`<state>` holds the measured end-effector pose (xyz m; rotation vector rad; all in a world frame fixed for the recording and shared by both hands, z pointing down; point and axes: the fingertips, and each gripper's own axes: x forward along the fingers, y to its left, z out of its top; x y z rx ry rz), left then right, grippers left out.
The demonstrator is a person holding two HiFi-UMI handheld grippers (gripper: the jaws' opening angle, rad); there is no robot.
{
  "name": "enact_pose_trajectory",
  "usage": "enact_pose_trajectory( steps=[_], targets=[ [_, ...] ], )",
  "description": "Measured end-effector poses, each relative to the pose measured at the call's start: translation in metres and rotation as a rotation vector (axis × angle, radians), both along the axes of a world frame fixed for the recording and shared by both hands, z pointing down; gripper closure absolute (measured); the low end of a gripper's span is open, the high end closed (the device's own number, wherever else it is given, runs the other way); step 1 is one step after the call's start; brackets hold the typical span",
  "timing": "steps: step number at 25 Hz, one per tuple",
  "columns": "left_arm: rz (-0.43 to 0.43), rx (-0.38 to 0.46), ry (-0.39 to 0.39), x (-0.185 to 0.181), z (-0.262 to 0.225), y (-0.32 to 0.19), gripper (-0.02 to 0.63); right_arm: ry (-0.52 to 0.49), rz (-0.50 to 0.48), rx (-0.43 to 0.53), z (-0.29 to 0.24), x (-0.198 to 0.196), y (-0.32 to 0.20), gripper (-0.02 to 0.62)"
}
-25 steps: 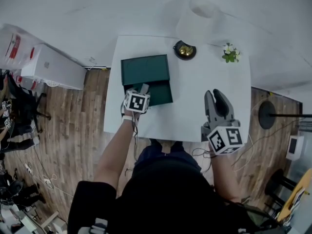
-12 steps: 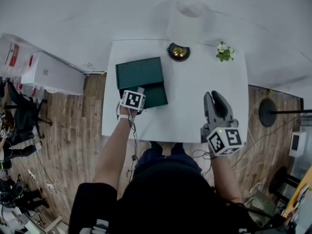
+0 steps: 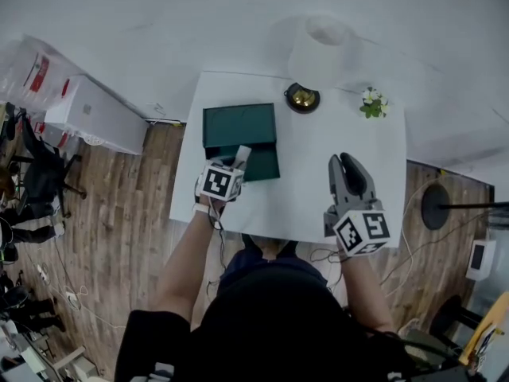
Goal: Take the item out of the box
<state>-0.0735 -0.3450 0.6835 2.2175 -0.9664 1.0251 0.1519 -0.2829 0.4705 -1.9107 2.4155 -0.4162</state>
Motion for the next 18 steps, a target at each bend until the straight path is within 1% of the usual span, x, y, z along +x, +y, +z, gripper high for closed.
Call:
enact_pose_trajectory(
  steps=[2,6,9,13,16,18],
  targets=[
    [-0.006,0.031,0.062,0.004,-0.022,0.004,0.488,0.002,-0.018,0.010,-0.005,-0.007,-0.002,0.508],
    [-0.038,0.154,0.159,0.007,-0.079,-0.005,0.488,0.005,-0.047,0.039,-0.017,-0.016,-0.008,0.509],
    [-0.069,0.227,0.230,0.008,-0.120,-0.009,0.488,0.006,-0.064,0.064,-0.030,-0.023,-0.010,0.509],
    [-0.068,0.349,0.295,0.012,-0.174,-0.010,0.488,0.008,-0.076,0.093,-0.046,-0.027,-0.013,0.512],
    [-0.057,0.445,0.329,0.015,-0.211,-0.010,0.488,0.007,-0.084,0.122,-0.058,-0.029,-0.016,0.512],
    [-0.057,0.491,0.350,0.019,-0.231,-0.009,0.488,0.006,-0.089,0.136,-0.065,-0.029,-0.018,0.514]
  ],
)
